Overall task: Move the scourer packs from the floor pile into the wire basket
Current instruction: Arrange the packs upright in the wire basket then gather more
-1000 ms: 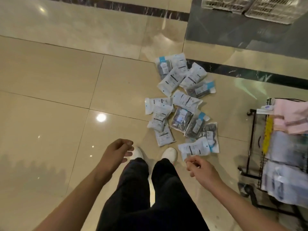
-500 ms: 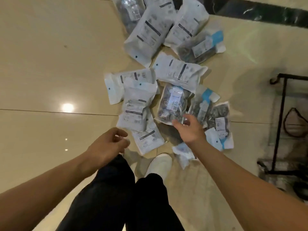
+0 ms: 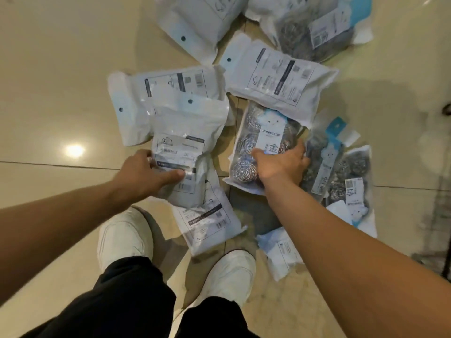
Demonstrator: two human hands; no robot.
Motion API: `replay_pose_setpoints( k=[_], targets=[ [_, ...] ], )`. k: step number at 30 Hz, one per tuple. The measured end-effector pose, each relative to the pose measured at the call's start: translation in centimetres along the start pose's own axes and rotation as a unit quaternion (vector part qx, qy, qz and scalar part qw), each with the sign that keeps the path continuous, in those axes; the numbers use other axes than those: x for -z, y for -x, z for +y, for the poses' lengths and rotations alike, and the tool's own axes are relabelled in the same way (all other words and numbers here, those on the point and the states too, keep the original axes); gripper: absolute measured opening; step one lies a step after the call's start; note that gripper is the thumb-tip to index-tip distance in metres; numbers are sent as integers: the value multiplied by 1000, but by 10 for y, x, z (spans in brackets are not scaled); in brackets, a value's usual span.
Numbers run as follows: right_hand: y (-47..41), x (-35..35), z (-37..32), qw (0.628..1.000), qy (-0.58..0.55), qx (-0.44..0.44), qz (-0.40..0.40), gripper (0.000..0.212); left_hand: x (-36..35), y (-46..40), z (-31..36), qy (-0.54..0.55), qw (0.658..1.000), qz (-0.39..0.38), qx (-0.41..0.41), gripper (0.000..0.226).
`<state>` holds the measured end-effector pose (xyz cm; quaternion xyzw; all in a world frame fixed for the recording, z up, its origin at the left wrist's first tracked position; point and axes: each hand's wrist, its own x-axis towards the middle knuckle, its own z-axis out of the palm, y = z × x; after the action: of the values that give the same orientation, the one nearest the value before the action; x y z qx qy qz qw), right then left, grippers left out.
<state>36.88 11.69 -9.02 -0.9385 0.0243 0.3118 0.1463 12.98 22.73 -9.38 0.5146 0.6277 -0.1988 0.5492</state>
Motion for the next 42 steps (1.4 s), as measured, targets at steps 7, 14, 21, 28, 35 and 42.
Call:
replay_pose_setpoints(
  k=[7, 14, 21, 28, 35, 42],
  targets=[
    [33, 29, 11, 990, -14, -43, -130, 101, -6, 61, 16, 81, 996, -5, -24, 25],
    [184, 187, 29, 987, -67, 5, -146, 105, 76, 253, 46, 73, 993, -44, -80, 28],
    [361, 393, -11, 970, -214, 21, -112, 99, 140, 521, 112, 156, 980, -5, -125, 36],
    [490, 533, -49, 948, -277, 133, -88, 106, 201, 686, 167, 110, 957, -8, -270, 44],
    [541, 610, -41, 938, -279, 200, -40, 115, 235, 756, 185, 62, 927, -31, -369, 65],
    [588, 623, -22, 922, -345, 171, 31, 107, 241, 771, 209, 30, 901, -125, -415, 62]
  ],
)
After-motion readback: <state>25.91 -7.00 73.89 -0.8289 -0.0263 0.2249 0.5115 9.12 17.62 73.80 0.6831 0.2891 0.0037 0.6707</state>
